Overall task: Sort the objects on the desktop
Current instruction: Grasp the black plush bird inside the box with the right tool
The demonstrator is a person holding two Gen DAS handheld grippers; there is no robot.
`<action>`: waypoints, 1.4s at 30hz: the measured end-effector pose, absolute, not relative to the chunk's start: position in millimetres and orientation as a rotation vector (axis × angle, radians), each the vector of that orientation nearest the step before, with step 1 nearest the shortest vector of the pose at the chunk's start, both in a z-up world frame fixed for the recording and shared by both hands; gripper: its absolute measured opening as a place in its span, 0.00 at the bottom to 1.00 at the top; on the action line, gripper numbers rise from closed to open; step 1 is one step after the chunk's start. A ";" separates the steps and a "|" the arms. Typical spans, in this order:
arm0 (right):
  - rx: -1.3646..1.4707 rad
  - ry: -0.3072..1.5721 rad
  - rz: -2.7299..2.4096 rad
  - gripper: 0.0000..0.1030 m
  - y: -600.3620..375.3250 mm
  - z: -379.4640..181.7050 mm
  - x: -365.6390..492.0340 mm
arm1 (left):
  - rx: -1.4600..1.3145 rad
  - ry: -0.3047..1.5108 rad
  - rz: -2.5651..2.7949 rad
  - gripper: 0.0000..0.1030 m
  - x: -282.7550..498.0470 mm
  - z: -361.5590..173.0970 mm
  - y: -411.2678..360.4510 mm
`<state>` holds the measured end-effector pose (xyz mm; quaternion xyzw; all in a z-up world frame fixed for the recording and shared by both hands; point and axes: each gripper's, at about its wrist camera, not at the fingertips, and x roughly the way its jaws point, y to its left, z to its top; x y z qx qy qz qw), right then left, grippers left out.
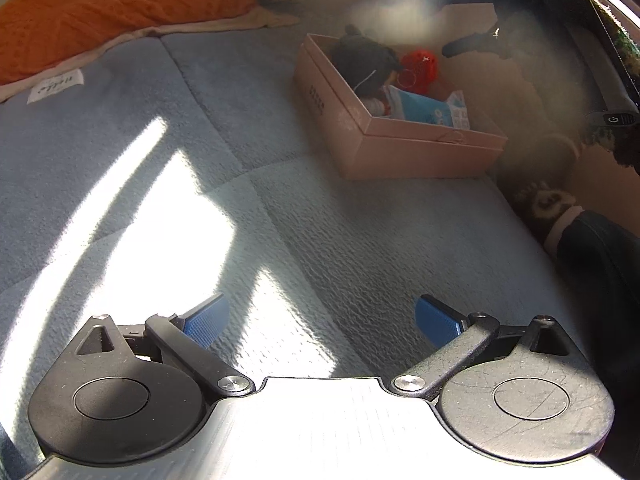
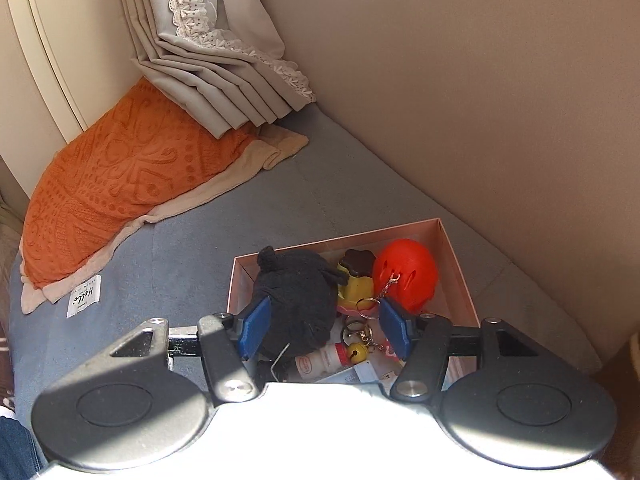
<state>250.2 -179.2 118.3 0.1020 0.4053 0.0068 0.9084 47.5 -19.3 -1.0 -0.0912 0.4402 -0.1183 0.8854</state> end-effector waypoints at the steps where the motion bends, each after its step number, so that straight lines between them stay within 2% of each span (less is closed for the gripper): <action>1: 0.206 0.831 0.020 0.59 -176.2 119.2 250.7 | -0.189 0.918 -0.245 0.99 47.5 -1.6 -19.4; 11: 0.063 0.874 0.020 0.66 -127.0 83.4 278.8 | -0.179 0.926 -0.233 0.99 46.8 -5.2 -20.2; 12: 0.025 0.885 0.004 0.64 -121.8 78.1 280.9 | -0.177 0.929 -0.228 0.99 47.1 -6.3 -19.9; 13: -0.015 0.888 -0.016 0.53 -117.7 74.9 281.3 | -0.177 0.932 -0.224 0.99 47.7 -7.3 -19.5; 14: -0.033 0.885 -0.025 0.46 -117.1 74.4 280.3 | -0.178 0.935 -0.219 0.99 48.3 -8.4 -19.0; 17: 0.237 0.899 0.049 0.41 -154.0 84.2 278.7 | -0.189 0.930 -0.221 0.99 47.8 -7.3 -16.6; 19: 0.429 0.949 0.063 0.41 -185.3 82.2 281.5 | -0.193 0.924 -0.232 0.99 47.2 -5.3 -17.3; 21: 0.454 0.968 -0.017 0.42 -205.4 78.8 280.2 | -0.190 0.923 -0.241 0.99 46.4 -4.4 -18.8; 26: 0.062 0.792 -0.165 0.44 -192.4 102.0 258.3 | -0.183 0.925 -0.238 0.99 46.4 -4.1 -20.0; 30: -0.037 0.719 -0.070 0.49 -161.5 113.3 249.1 | -0.178 0.927 -0.237 0.99 46.0 -4.5 -21.6; 31: -0.060 0.714 -0.046 0.52 -150.5 111.9 249.3 | -0.171 0.930 -0.237 0.99 45.9 -5.4 -22.5; 36: -0.123 0.782 0.022 0.53 -102.4 81.4 261.7 | -0.154 0.938 -0.223 0.99 44.7 -8.3 -22.5; 38: -0.139 0.796 -0.014 0.55 -97.8 70.7 267.1 | -0.160 0.937 -0.221 0.99 44.9 -7.9 -21.2; 42: -0.141 0.826 -0.069 0.54 -115.5 58.8 275.6 | -0.169 0.935 -0.229 0.99 44.9 -6.7 -20.3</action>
